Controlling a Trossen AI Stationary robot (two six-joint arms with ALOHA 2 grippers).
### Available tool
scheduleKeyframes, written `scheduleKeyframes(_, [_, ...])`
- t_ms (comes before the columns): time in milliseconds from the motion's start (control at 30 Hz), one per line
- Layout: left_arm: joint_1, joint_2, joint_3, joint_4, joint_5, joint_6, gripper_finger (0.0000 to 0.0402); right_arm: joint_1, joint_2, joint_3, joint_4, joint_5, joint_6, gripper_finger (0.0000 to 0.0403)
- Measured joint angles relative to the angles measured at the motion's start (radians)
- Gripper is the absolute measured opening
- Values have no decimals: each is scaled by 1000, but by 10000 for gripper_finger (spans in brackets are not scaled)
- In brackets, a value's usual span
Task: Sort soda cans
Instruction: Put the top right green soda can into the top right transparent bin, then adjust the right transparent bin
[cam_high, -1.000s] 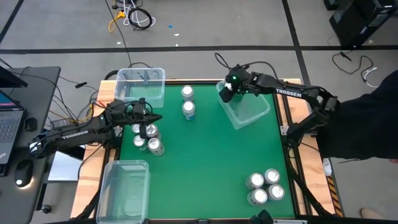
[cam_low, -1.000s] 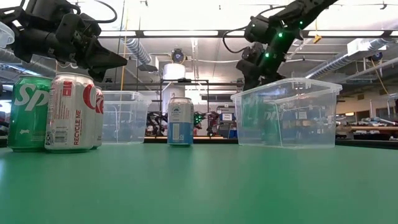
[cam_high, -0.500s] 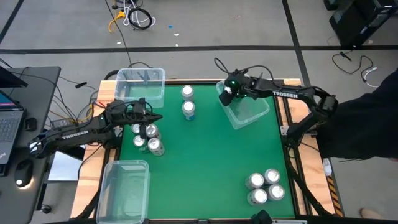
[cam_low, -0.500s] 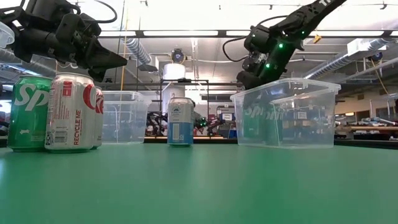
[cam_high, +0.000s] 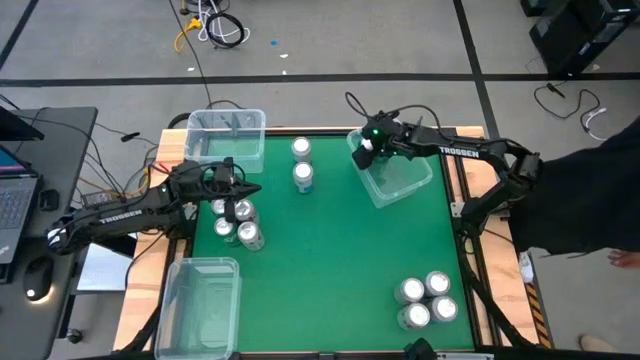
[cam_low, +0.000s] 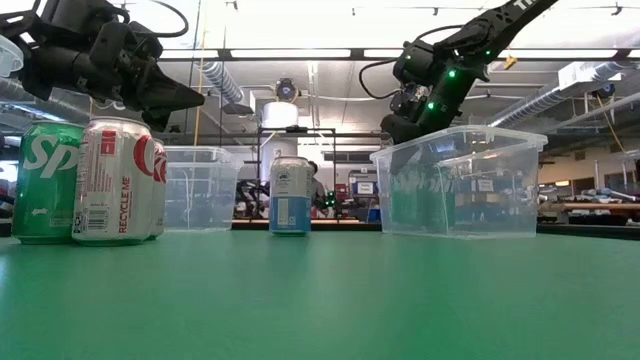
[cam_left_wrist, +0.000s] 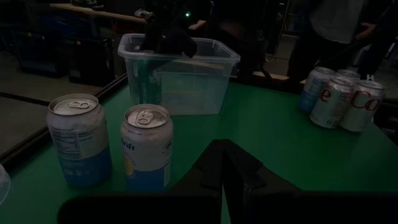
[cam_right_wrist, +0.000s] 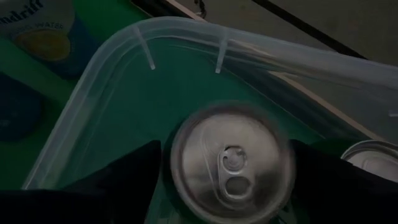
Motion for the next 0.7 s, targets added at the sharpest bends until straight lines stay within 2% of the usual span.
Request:
scheduleKeyframes(167, [0, 0, 0, 0, 0, 0, 7, 0, 0, 0, -2, -5, -4, 345])
scheduleKeyframes(700, [0, 0, 0, 0, 0, 0, 7, 31, 1, 44, 12, -24, -80, 340])
